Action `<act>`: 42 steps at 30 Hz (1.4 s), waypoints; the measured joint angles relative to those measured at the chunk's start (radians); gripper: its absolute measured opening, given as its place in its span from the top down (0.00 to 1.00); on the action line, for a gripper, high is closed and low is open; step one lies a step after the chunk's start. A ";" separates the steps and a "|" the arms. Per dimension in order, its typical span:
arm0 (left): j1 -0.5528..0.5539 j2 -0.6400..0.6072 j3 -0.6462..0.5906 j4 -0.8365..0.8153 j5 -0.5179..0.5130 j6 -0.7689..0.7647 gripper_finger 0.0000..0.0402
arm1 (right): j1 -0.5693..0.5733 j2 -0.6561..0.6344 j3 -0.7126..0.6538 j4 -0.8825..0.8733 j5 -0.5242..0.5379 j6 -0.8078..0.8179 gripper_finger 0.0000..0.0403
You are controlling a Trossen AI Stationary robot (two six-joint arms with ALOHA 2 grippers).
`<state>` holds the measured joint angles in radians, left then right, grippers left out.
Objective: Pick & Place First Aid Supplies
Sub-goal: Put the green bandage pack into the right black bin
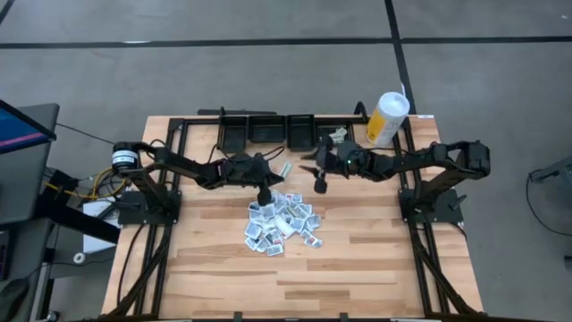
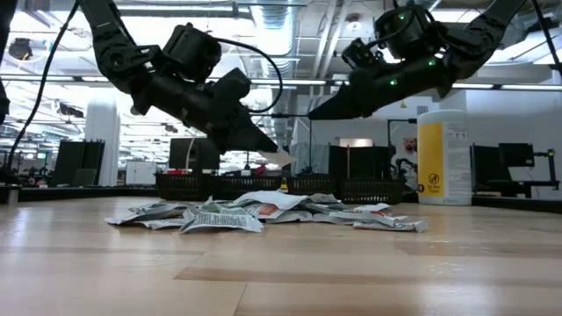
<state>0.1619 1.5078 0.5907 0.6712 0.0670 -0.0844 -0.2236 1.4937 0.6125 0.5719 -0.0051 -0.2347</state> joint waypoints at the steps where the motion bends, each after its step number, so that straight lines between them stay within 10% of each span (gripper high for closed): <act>1: 0.000 0.000 0.000 0.001 0.012 -0.007 0.98 | 0.014 0.000 0.000 -0.005 -0.005 -0.026 0.70; 15: -0.006 -0.002 0.002 0.059 0.064 -0.110 0.98 | 0.154 0.000 0.000 -0.065 -0.015 -0.322 0.70; 42: -0.074 -0.002 0.003 0.213 0.062 -0.186 0.98 | 0.157 0.000 0.000 -0.046 0.011 -0.325 0.70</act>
<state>0.0877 1.5055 0.5938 0.8842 0.1293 -0.2709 -0.0666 1.4937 0.6125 0.5254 0.0059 -0.5602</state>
